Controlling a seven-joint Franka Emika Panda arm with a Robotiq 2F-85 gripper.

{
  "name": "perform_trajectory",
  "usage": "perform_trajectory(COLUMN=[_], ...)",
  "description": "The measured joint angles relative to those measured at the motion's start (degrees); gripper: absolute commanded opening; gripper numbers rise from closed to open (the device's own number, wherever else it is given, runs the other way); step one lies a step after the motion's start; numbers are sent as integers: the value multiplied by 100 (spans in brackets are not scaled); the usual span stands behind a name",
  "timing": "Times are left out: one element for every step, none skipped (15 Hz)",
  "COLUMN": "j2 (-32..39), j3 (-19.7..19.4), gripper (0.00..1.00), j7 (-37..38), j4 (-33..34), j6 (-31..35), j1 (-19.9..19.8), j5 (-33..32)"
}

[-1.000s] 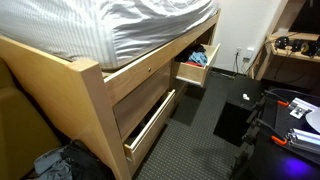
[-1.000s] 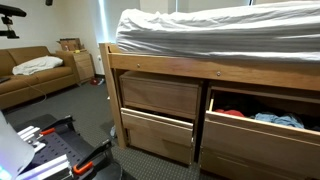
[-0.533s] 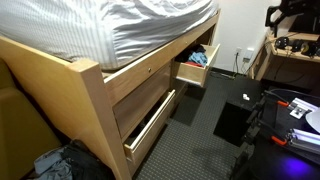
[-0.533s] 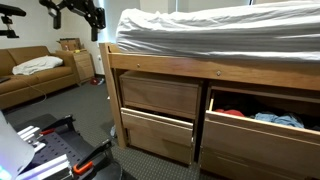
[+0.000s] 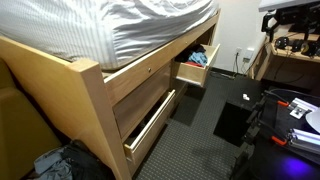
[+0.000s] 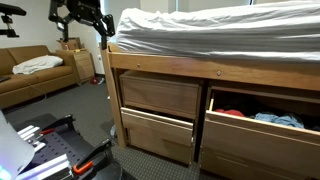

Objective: Close the topmost drawer on the right

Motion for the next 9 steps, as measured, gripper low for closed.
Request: perform_trajectory(j2=[8,12,-12,-92,-237,-447,-645,-767,-876], j3=[-6,-13,-21,-31,-56,-124,-218,-327,-460], gripper=[100,100,100,100,100,100,100,100,100], j7=[0,1,-37,-48,92,268,397,482,530], j4=[0,0,-6,-40,-140,-343,-483,-458,-408], j6=[-6,-8,-39,-109,-118,-96,-56,-58,-65], j1=[5,8,19,22,-12,-101,-250,-419,-618], j5=[30,42,16,-48,-183,-371,-611,-800,-1005])
